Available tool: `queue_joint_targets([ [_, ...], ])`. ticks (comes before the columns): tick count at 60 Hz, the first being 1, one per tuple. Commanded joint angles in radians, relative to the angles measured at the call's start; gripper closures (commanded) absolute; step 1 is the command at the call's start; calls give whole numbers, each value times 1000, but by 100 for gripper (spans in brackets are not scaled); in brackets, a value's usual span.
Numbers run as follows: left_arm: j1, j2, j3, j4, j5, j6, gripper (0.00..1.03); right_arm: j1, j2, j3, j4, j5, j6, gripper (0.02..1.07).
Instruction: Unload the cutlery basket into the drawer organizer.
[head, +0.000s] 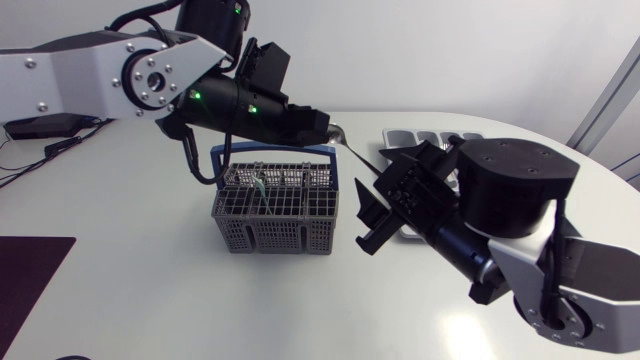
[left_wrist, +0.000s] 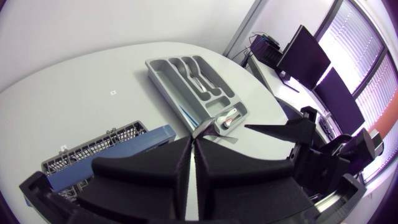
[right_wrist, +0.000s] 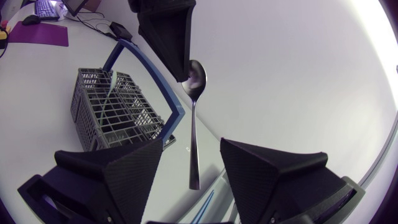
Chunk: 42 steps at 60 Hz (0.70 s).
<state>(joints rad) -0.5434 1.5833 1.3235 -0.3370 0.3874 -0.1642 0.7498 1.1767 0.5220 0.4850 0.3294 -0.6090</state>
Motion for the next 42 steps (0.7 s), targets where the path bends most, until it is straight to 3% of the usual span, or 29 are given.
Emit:
queue_joint_targets([
  [1, 10, 44, 42, -19, 22, -57, 99, 13, 41, -10, 43, 28, -25, 48],
  [27, 8, 69, 69, -71, 87, -84, 99, 8, 153, 26, 145, 51, -80, 54],
  [42, 8, 70, 69, -76, 93, -87, 99, 13, 170, 38, 185, 100, -100, 78],
])
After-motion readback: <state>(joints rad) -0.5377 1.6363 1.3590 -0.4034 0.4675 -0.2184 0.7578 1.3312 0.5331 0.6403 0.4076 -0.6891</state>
